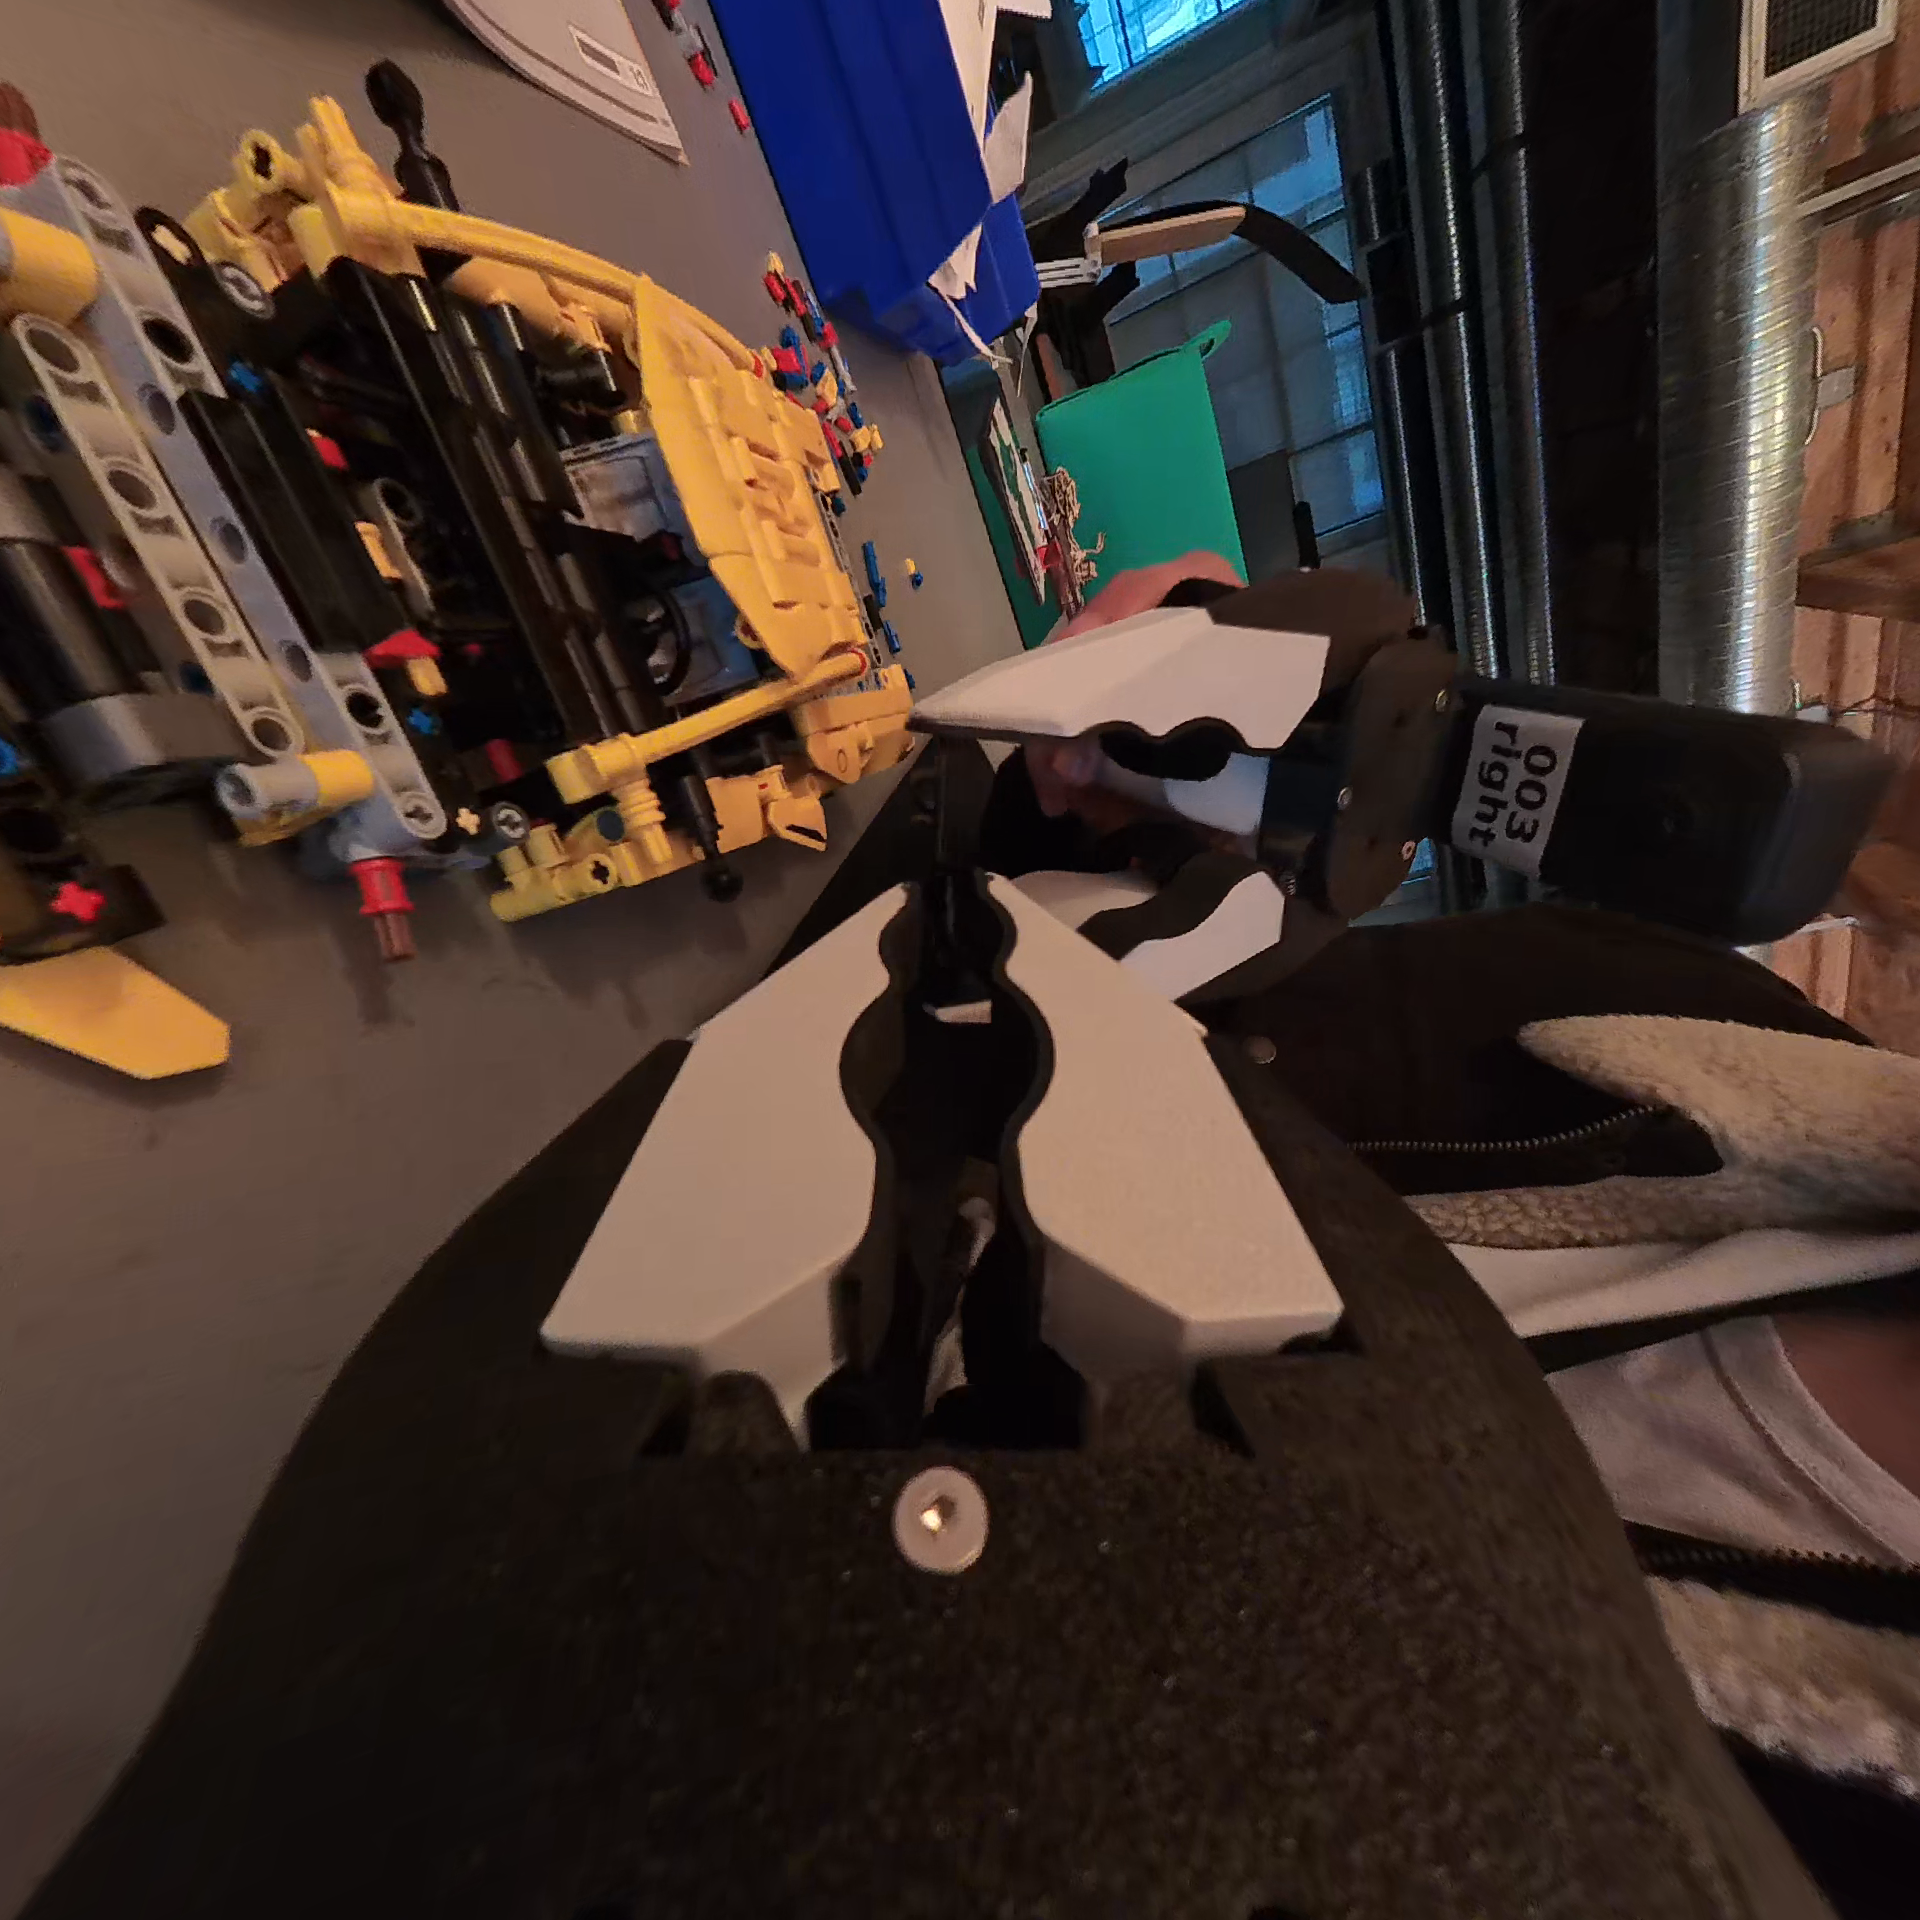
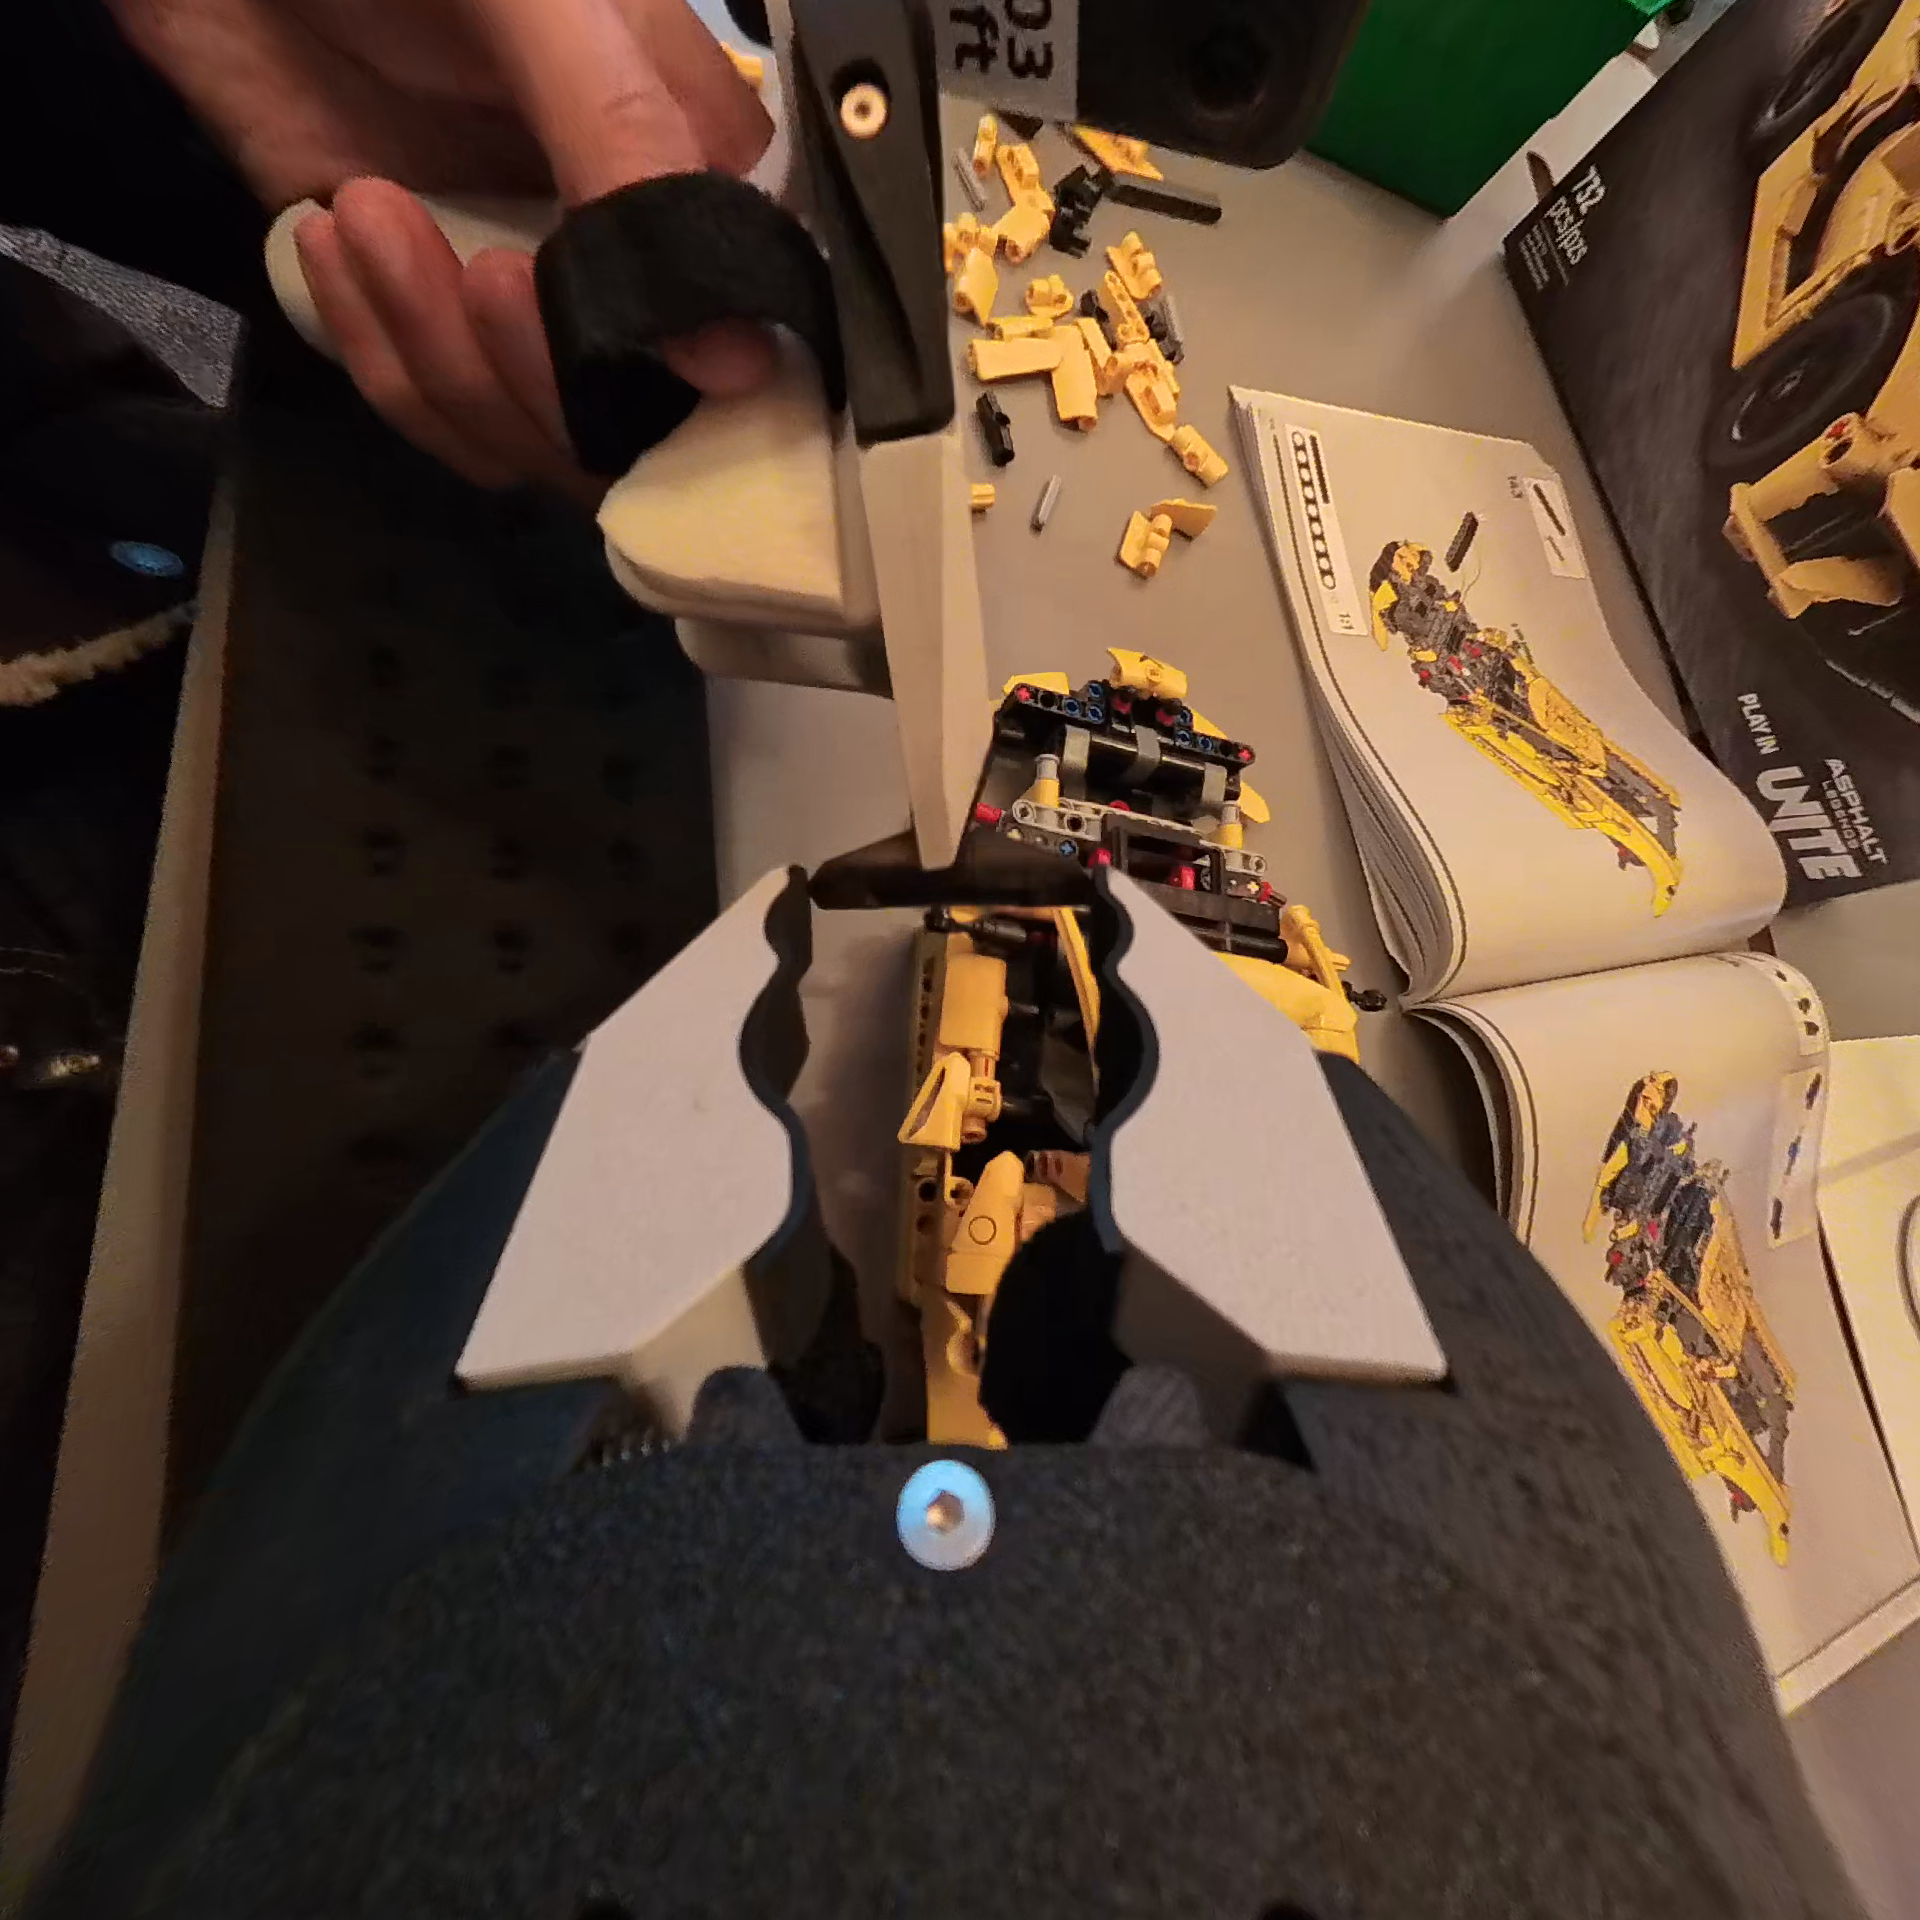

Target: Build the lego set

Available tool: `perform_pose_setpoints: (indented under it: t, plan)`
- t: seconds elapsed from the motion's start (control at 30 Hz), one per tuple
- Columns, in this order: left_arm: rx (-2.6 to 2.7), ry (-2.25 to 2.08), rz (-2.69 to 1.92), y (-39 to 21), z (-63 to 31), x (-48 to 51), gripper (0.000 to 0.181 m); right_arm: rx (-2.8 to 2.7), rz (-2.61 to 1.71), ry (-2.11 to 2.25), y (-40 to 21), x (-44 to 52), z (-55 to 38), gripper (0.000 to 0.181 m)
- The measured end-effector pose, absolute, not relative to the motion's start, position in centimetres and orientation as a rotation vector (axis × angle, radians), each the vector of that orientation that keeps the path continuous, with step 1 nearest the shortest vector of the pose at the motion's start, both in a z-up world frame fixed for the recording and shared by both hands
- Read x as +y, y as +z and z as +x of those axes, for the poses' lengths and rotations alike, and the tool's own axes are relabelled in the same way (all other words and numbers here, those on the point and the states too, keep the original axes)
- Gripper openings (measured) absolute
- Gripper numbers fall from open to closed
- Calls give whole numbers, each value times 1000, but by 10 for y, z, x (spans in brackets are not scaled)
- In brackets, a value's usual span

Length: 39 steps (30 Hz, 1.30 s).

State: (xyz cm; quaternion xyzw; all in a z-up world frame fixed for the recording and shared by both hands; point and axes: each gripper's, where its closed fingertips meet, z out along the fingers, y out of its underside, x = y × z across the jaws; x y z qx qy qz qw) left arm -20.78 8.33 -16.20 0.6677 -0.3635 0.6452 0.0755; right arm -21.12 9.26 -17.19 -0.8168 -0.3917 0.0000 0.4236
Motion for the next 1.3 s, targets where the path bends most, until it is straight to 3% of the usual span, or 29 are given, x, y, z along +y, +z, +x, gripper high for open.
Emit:
perform_pose_setpoints:
  t: [0.33, 0.4, 0.5, 0.6, 0.67, 0.73, 0.87, 1.3]
  plan:
    - [-1238, 1919, 1967, -168, -211, 89, 1, -922, -2063, 121, -177, 98, -214, 53]
    - [-1249, 1930, 1956, -166, -211, 95, 1, -887, -2047, 186, -170, 100, -214, 70]
    - [-1206, 1967, 1953, -163, -210, 119, 1, -840, -2070, 209, -160, 104, -189, 76]
    - [-1099, 1980, 1967, -166, -204, 149, 1, -799, -2119, 221, -166, 114, -157, 101]
    - [-1065, 1946, 1993, -173, -197, 163, 1, -801, -2176, 193, -179, 121, -136, 108]
    - [-1028, 1902, 2014, -179, -190, 172, 1, -828, -2233, 259, -190, 119, -132, 108]
    - [-1014, 1789, 2014, -191, -179, 173, 1, -866, -2210, 298, -197, 119, -132, 90]
    - [-908, 1595, 1988, -201, -167, 168, 1, -831, -2164, 422, -202, 114, -139, 90]
